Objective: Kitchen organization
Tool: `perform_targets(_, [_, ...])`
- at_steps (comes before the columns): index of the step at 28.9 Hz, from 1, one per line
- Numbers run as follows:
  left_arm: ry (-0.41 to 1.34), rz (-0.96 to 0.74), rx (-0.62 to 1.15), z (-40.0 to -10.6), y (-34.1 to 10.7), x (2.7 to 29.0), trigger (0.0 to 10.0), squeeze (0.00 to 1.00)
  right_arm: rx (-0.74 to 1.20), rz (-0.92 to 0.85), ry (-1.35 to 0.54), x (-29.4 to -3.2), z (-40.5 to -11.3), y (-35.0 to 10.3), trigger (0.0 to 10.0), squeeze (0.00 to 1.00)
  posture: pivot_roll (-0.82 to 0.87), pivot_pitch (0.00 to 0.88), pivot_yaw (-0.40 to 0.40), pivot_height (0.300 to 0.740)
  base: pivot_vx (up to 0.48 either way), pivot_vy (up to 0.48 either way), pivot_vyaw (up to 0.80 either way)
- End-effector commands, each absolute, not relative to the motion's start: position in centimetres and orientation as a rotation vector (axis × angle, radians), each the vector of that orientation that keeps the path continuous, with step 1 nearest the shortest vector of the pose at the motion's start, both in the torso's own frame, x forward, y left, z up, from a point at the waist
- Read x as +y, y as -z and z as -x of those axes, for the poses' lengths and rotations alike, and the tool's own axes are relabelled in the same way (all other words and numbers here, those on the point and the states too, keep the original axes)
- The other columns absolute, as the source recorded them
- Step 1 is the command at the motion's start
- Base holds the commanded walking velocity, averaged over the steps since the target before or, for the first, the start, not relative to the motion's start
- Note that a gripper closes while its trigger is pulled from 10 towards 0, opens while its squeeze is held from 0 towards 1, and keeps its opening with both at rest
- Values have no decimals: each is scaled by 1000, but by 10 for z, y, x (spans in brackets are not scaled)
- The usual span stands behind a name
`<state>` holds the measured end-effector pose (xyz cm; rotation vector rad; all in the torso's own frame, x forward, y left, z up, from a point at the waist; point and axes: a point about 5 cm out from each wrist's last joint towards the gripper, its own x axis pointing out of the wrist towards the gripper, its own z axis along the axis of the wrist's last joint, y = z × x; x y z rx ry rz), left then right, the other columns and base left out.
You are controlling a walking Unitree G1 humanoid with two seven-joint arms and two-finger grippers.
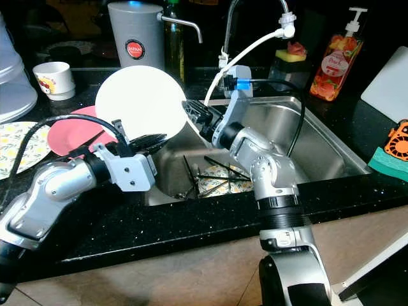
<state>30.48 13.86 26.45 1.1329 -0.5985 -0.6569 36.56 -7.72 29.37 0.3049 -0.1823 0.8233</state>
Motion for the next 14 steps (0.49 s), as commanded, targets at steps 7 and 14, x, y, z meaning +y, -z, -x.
perform_targets(7, [635, -1061, -721, -299, -284, 129, 10000, 1000, -178, -297, -797, -80, -368, -291, 0, 0, 0, 60, -55, 740, 0, 0, 0])
perform_targets(14, [602, -1034, -754, -299, -290, 129, 10000, 1000, -200, -306, -718, -90, -374, -294, 0, 0, -12, 66, -54, 740, 0, 0, 0])
